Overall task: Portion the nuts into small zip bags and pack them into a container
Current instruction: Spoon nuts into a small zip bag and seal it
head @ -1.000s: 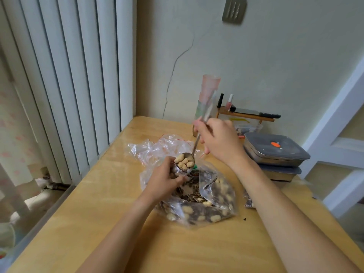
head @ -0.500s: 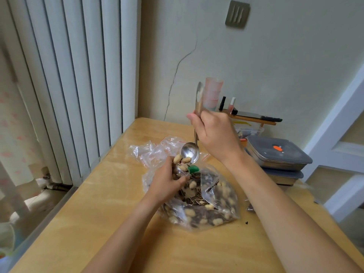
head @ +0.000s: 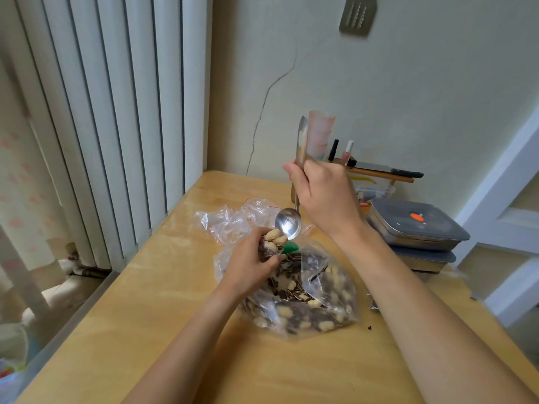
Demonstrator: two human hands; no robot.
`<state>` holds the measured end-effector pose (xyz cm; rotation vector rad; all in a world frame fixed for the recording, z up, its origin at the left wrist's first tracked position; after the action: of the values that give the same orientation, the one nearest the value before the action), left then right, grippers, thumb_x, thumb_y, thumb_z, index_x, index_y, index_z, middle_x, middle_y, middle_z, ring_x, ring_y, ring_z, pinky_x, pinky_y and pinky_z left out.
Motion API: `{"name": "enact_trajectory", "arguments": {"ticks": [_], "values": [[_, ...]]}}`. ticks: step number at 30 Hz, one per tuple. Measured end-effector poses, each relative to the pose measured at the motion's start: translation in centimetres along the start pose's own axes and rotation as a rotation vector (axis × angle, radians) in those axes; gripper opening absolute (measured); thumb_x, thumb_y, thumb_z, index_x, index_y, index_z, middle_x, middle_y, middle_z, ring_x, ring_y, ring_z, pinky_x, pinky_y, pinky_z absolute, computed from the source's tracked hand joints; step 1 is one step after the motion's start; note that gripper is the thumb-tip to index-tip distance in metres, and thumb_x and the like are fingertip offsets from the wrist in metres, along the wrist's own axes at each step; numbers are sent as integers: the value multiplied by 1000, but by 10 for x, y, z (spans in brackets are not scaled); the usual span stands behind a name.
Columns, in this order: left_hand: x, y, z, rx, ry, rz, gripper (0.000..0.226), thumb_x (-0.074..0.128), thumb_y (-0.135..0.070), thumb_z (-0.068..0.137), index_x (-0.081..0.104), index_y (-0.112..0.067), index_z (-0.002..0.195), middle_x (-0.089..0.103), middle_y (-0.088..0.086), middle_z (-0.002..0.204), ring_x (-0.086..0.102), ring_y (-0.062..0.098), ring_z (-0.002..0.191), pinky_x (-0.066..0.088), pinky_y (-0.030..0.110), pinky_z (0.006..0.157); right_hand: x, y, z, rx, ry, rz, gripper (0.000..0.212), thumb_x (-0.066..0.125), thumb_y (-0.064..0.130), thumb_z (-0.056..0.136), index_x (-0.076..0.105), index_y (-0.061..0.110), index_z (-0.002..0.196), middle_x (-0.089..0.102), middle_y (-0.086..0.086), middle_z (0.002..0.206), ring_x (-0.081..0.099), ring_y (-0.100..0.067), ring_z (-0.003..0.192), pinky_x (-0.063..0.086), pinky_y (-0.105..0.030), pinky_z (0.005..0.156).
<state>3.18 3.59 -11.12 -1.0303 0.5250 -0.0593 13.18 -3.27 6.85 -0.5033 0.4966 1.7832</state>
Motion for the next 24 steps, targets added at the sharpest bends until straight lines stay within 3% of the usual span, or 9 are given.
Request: {"name": "enact_trajectory", "arguments": {"ticks": [6, 10, 14, 16, 18, 20, 22, 24], "values": [[-1, 2, 0, -34, -8, 15, 49, 77, -28, 87, 52, -21, 129, 68, -8, 101, 63, -1, 85, 47, 11, 69, -10, 4, 2, -19, -98, -40, 32, 57, 25, 105, 65, 5, 82, 47, 8, 62, 49, -19, 49, 28, -26, 50], [0, -3, -1, -9, -6, 8, 43, 76, -25, 89, 54, -19, 125, 64, -9, 91, 58, -4, 75, 43, 12, 63, -2, 4, 1, -36, -42, 42, 32, 56, 26, 105, 68, 4, 85, 66, -4, 67, 61, -26, 56, 43, -31, 49], [-1, -3, -2, -13, -6, 8, 41, 77, -27, 88, 56, -20, 123, 63, -10, 93, 57, -3, 75, 41, 13, 63, 3, 2, 0, -23, 23, 76, 35, 52, 30, 106, 70, 4, 91, 70, -7, 73, 64, -27, 61, 50, -36, 53], [-3, -4, -2, -15, -22, -8, 38, 77, -22, 88, 57, -20, 120, 63, -12, 90, 58, -5, 75, 41, 11, 63, 1, -4, 0, 24, -9, 67, 35, 53, 30, 106, 69, 6, 86, 68, -5, 70, 62, -24, 58, 44, -30, 49], [-6, -3, -2, -20, -35, -26, 35, 76, -20, 88, 57, -21, 116, 66, -11, 91, 61, -4, 77, 44, 12, 63, -6, -12, -2, 74, -84, -8, 34, 55, 27, 107, 61, 13, 76, 58, 0, 60, 53, -19, 50, 28, -19, 46], [-6, -2, -3, -26, -38, -39, 32, 76, -18, 87, 55, -20, 111, 68, -7, 92, 63, 2, 77, 49, 19, 62, -3, -24, -7, 159, -62, -93, 38, 53, 27, 108, 52, 16, 71, 52, 1, 56, 48, -17, 47, 23, -19, 46], [-5, -1, -3, -30, -36, -45, 31, 75, -16, 86, 52, -18, 107, 67, -4, 90, 63, 8, 74, 53, 29, 65, 14, -44, -18, 292, 62, -107, 42, 48, 31, 109, 59, 10, 73, 58, -2, 59, 55, -19, 51, 34, -26, 47], [-3, -1, -2, -16, -32, -46, 33, 74, -14, 87, 50, -20, 109, 67, -4, 90, 64, 11, 75, 53, 30, 66, 32, -67, -34, 473, 205, -43, 43, 44, 37, 109, 66, 13, 81, 64, -6, 65, 63, -22, 56, 50, -32, 54]]}}
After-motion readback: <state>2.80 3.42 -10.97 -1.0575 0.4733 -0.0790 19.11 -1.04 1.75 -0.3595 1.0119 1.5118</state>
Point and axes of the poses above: each hand's wrist, its own z-axis towards the middle knuckle, its own x-axis out of the palm, y = z × x, the point moved 6 cm from there along z, towards the middle knuckle
